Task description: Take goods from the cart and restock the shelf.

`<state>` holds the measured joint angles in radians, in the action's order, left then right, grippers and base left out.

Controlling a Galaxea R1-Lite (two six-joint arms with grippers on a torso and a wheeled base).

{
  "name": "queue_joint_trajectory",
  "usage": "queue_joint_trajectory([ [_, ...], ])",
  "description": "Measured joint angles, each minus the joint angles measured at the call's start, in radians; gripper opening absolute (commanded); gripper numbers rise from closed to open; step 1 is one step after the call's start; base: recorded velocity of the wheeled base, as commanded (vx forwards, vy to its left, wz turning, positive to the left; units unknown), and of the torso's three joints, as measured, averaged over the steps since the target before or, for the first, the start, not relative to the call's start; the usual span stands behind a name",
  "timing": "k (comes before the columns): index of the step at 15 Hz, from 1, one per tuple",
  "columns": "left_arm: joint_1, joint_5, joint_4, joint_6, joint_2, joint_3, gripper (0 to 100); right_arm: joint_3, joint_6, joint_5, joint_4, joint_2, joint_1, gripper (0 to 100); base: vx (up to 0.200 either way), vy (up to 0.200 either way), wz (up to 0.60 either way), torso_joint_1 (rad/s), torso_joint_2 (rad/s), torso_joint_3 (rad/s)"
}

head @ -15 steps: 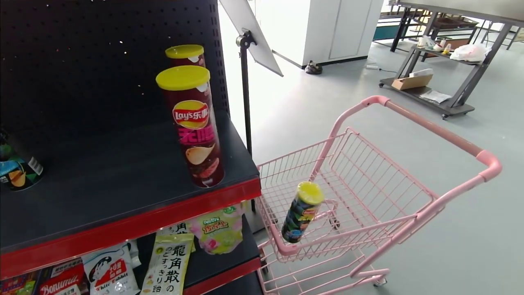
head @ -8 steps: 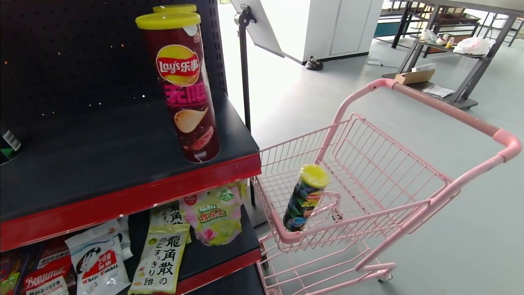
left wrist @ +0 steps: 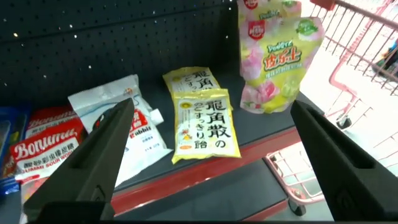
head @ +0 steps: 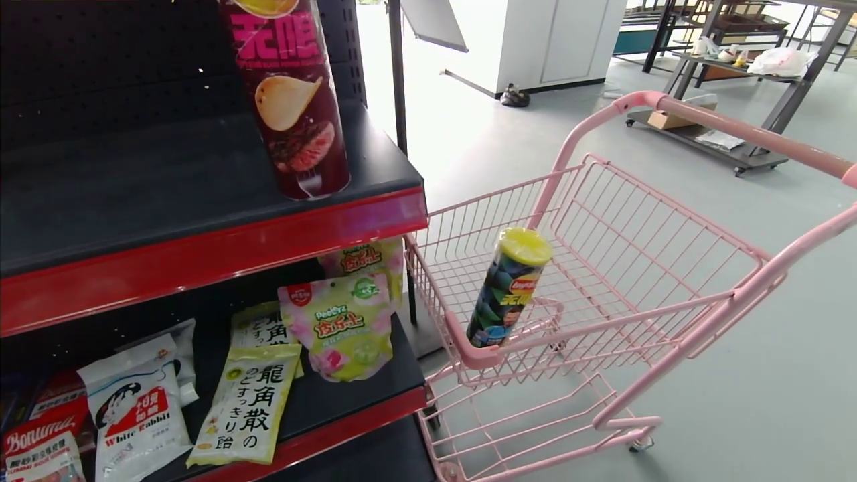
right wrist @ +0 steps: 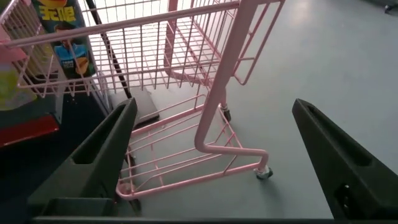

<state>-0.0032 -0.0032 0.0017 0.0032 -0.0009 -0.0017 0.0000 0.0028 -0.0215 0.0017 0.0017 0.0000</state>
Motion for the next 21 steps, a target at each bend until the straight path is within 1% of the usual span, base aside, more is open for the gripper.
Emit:
queue_joint_trajectory([
  [3, 0.0, 0.0, 0.0, 0.0, 0.0, 0.0, 100, 0.0, -0.004, 0.001, 0.0, 0.0, 0.0, 100, 0.0, 0.0, 0.0, -0.03, 0.18, 0.167],
  [6, 0.0, 0.0, 0.0, 0.0, 0.0, 0.0, 100, -0.003, -0.03, 0.023, -0.001, 0.004, 0.002, 100, 0.0, 0.0, 0.0, -0.001, 0.02, 0.017],
  [7, 0.0, 0.0, 0.0, 0.001, 0.0, 0.0, 100, -0.026, -0.026, 0.04, -0.002, 0.012, 0.005, 100, 0.0, 0.0, 0.0, 0.0, 0.0, 0.0],
  [9, 0.0, 0.0, 0.0, 0.001, 0.0, 0.0, 100, -0.133, 0.019, 0.061, -0.003, 0.081, 0.012, 100, 0.0, 0.0, 0.0, 0.0, 0.0, 0.0],
  [12, 0.0, 0.0, 0.0, 0.001, 0.0, 0.0, 100, -0.41, 0.068, 0.116, -0.03, 0.371, 0.051, 100, 0.0, 0.0, 0.0, 0.0, 0.0, 0.0],
  [14, 0.0, 0.0, 0.0, 0.001, 0.0, 0.0, 100, -0.534, 0.073, 0.17, -0.095, 0.609, 0.086, 100, 0.0, 0.0, 0.0, 0.0, 0.0, 0.0],
  [16, 0.0, 0.0, 0.0, 0.001, 0.0, 0.0, 100, -0.599, 0.074, 0.272, -0.222, 0.859, 0.108, 100, 0.0, 0.0, 0.0, 0.0, 0.0, 0.0],
  [19, 0.0, 0.0, 0.0, 0.001, 0.0, 0.0, 100, -0.632, 0.067, 0.427, -0.445, 1.179, 0.127, 100, 0.0, 0.0, 0.0, 0.0, 0.0, 0.0],
  [20, 0.0, 0.0, 0.0, 0.001, 0.0, 0.0, 100, -0.635, 0.051, 0.473, -0.504, 1.263, 0.133, 100, 0.0, 0.0, 0.0, 0.0, 0.0, 0.0],
  [21, 0.0, 0.0, 0.0, 0.001, 0.0, 0.0, 100, -0.636, 0.013, 0.506, -0.525, 1.327, 0.141, 100, 0.0, 0.0, 0.0, 0.0, 0.0, 0.0],
])
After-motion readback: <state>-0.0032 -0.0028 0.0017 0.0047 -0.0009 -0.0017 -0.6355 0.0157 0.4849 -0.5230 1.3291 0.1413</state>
